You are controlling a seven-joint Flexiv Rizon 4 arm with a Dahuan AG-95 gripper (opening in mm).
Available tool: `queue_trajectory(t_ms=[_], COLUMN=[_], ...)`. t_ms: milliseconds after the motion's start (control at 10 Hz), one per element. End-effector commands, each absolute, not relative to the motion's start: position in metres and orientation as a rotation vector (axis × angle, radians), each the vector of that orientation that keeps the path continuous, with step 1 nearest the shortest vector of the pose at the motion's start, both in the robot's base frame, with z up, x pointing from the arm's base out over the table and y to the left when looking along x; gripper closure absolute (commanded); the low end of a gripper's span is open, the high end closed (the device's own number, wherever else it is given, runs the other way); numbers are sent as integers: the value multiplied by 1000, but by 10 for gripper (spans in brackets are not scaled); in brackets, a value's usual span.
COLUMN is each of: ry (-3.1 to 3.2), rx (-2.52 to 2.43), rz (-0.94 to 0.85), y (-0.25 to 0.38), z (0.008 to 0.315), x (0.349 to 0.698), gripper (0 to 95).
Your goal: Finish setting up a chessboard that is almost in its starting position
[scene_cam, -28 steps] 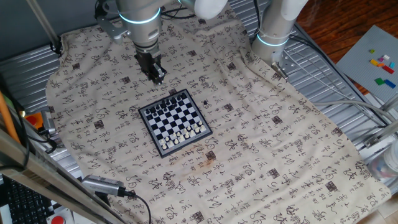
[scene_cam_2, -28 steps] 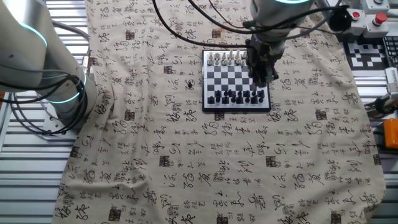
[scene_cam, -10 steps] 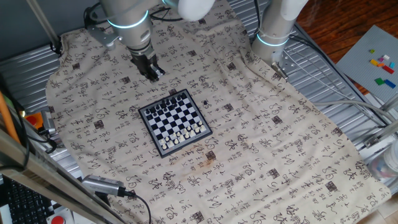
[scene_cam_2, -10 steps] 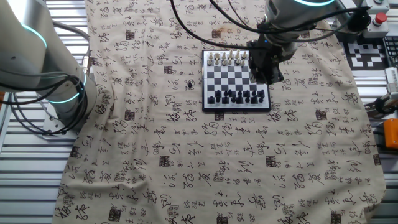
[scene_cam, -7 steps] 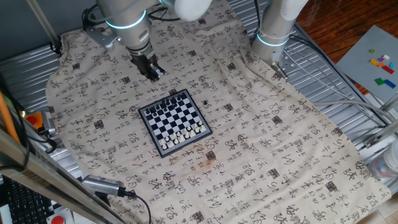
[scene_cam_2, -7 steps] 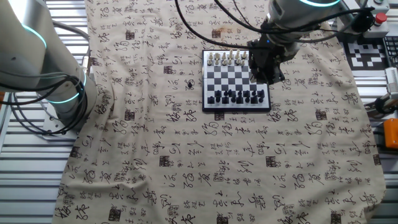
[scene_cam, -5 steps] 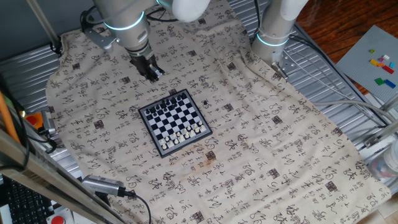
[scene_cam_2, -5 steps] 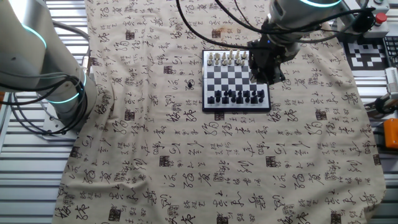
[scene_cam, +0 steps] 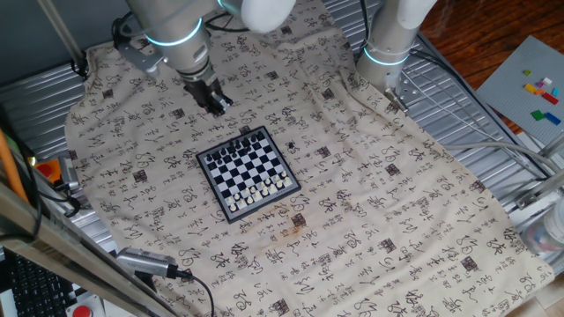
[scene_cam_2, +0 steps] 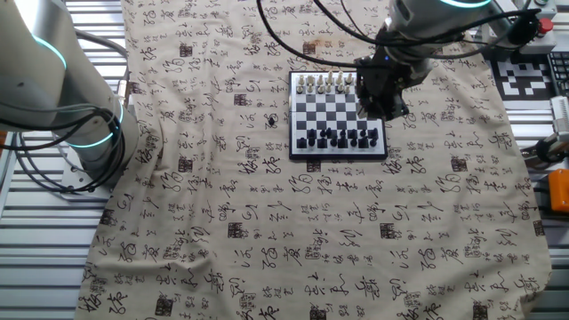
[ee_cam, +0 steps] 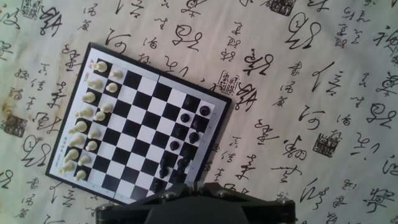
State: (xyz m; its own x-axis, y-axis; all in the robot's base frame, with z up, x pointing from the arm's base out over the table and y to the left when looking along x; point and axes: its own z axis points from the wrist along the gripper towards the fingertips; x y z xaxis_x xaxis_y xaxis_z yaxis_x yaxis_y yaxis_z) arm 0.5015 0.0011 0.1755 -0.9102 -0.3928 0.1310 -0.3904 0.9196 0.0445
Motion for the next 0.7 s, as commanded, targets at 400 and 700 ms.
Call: queue_trajectory(t_ms=[400,700], ry=[-2940,-2960], rx=[602,576], rz=[12,27], y=[18,50], z=[171,149], x=[485,438], gripper=[950,760])
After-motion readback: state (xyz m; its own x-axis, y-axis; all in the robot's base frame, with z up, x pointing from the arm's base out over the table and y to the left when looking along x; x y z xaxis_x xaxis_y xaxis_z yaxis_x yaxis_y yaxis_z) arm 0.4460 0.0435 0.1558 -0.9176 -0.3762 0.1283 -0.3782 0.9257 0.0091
